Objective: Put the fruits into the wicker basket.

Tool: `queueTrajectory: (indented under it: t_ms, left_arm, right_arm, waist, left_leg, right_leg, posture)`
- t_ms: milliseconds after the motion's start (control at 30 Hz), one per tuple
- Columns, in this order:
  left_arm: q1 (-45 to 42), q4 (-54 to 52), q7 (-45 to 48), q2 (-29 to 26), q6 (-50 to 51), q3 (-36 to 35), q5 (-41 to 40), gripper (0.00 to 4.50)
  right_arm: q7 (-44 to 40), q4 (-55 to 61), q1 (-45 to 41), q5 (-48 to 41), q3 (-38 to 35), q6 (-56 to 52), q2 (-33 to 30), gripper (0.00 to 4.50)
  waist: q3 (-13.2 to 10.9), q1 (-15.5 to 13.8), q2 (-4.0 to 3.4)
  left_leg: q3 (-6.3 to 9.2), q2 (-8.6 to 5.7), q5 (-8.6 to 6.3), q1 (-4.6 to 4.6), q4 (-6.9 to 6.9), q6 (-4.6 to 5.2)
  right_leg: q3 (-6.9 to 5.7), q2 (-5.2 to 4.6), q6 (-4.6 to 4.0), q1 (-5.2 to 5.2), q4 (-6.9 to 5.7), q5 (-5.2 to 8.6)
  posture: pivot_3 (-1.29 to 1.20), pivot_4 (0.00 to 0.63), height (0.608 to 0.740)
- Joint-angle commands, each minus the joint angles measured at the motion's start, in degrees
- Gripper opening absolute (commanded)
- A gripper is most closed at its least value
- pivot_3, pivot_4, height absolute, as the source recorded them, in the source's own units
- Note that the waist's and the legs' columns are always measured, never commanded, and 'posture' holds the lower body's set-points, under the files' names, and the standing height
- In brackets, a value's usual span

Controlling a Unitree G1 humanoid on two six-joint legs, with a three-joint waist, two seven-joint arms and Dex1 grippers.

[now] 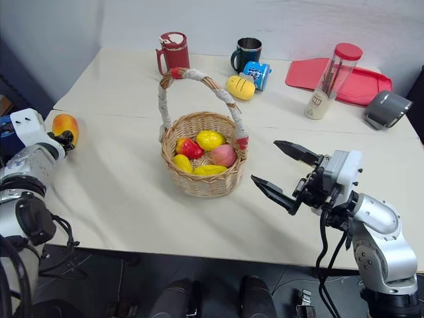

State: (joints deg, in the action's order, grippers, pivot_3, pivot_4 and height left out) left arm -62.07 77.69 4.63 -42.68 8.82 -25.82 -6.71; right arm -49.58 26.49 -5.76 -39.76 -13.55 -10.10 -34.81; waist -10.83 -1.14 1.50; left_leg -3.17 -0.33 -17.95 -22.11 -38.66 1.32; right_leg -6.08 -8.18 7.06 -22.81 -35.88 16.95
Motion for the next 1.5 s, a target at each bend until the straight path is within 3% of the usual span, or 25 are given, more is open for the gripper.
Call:
queueTrajectory:
  t_ms: [33, 233, 500, 633, 833, 900, 1000, 1167, 1233, 1333, 1500]
  left_arm:
    - [0.8, -0.3, -0.3, -0.4, 0.3, -1.2, -1.0, 2.41]
    - [1.3, -0.4, -0.1, -0.6, 0.2, -2.0, -1.5, 1.50]
    - [0.6, -1.4, 4.6, -0.8, -4.2, -2.7, -2.5, 1.43]
    - [1.4, -3.6, 20.1, -1.4, -10.8, -4.9, -6.6, 1.43]
    - [9.7, -9.1, 46.1, -5.5, -19.0, -6.2, -11.7, 1.43]
    - [14.1, -16.4, 57.8, -7.0, -13.7, -5.9, -15.4, 1.43]
    - [28.1, -41.9, 71.7, -12.0, 4.1, -1.8, -22.3, 1.43]
    - [40.1, -76.6, 72.5, -16.9, 26.6, 1.7, -35.4, 1.43]
    - [40.2, -83.3, 70.4, -16.1, 31.2, 3.3, -39.1, 1.43]
    - [33.4, -85.7, 65.8, -11.7, 33.9, 9.9, -39.1, 1.43]
    - [21.8, -77.2, 59.4, -4.0, 30.8, 22.6, -27.4, 1.43]
  right_arm:
    - [-0.4, 0.5, -1.1, -0.8, -0.9, 0.6, 0.0, 4.50]
    - [-1.0, -0.5, -2.3, -0.8, -0.5, 0.6, 0.3, 4.50]
    - [-1.7, -1.1, -2.4, -1.0, -0.4, 0.6, 0.5, 4.50]
    - [-1.9, -0.6, -1.6, -1.3, -1.0, 0.5, 0.6, 4.50]
    - [-2.5, 1.1, 0.0, -4.0, -4.3, -0.4, -1.1, 4.50]
    - [-3.1, 1.6, 0.7, -4.5, -5.2, -0.6, -2.1, 4.50]
    - [-1.7, 3.3, 0.0, -6.9, -7.4, -2.4, -3.7, 4.50]
    - [3.4, 10.5, 3.0, -12.5, -12.8, -6.1, -5.1, 4.50]
    - [3.1, 11.8, 5.9, -12.3, -14.7, -6.2, -5.4, 4.50]
    - [3.6, 11.9, 8.6, -11.0, -16.9, -5.2, -5.1, 4.50]
    - [4.6, 15.2, 12.5, -9.6, -15.3, -4.1, -3.2, 4.50]
  waist:
    - [0.0, 0.0, 0.00]
    - [0.0, 0.1, 0.00]
    - [0.0, 0.0, 0.00]
    - [0.0, -0.1, 0.00]
    - [0.0, 1.0, 0.00]
    - [0.0, 1.3, 0.00]
    - [0.0, 1.8, -0.04]
    - [-0.2, 0.8, -0.29]
    - [-0.2, -0.1, -0.51]
    - [-0.2, -0.7, -0.70]
    - [-0.2, -0.3, -0.69]
  left_leg:
    - [0.00, 0.00, 0.00, 0.00, -0.01, 0.00]
    - [-0.01, 0.00, -0.01, 0.00, -0.01, 0.01]
    - [0.00, 0.00, -0.01, 0.00, -0.02, 0.01]
    - [-0.01, 0.00, -0.02, -0.02, -0.03, 0.02]
    - [-0.16, 0.02, -0.08, 0.01, -0.02, 0.06]
    - [-0.23, 0.03, -0.11, 0.00, -0.02, 0.10]
    - [-0.24, 0.10, -0.17, 0.00, -0.13, 0.15]
    - [0.11, 0.12, -0.26, 0.00, -0.28, 0.15]
    - [0.53, 0.11, -0.35, -0.02, -0.29, 0.09]
    - [0.56, 0.09, -0.36, 0.01, -0.31, 0.06]
    - [0.31, 0.03, -0.21, 0.03, -0.32, 0.11]
  right_leg:
    - [0.00, 0.00, 0.00, 0.00, -0.01, 0.00]
    - [0.00, 0.00, -0.01, 0.00, -0.01, 0.00]
    - [0.00, -0.01, -0.01, 0.00, -0.01, -0.01]
    - [-0.01, -0.01, -0.01, 0.00, 0.02, -0.01]
    - [-0.02, -0.01, -0.01, 0.00, 0.04, -0.01]
    - [-0.05, -0.01, -0.02, -0.01, 0.06, -0.01]
    - [0.01, -0.01, -0.03, -0.01, 0.03, -0.01]
    - [0.16, -0.39, -0.06, 0.18, 0.11, -0.02]
    - [0.23, -0.47, -0.12, 0.42, 0.41, -0.05]
    - [0.22, -0.40, -0.17, 0.48, 0.55, -0.07]
    - [0.00, 0.07, -0.16, 0.38, 0.25, -0.12]
  posture:
    - [0.00, 0.150, 0.740]
    - [0.00, 0.150, 0.740]
    - [0.00, 0.150, 0.740]
    - [0.00, 0.150, 0.740]
    - [0.00, 0.150, 0.740]
    - [0.00, 0.150, 0.740]
    - [0.00, 0.150, 0.740]
    - [0.00, 0.150, 0.740]
    - [0.00, 0.150, 0.740]
    - [0.00, 0.150, 0.740]
    - [0.00, 0.150, 0.740]
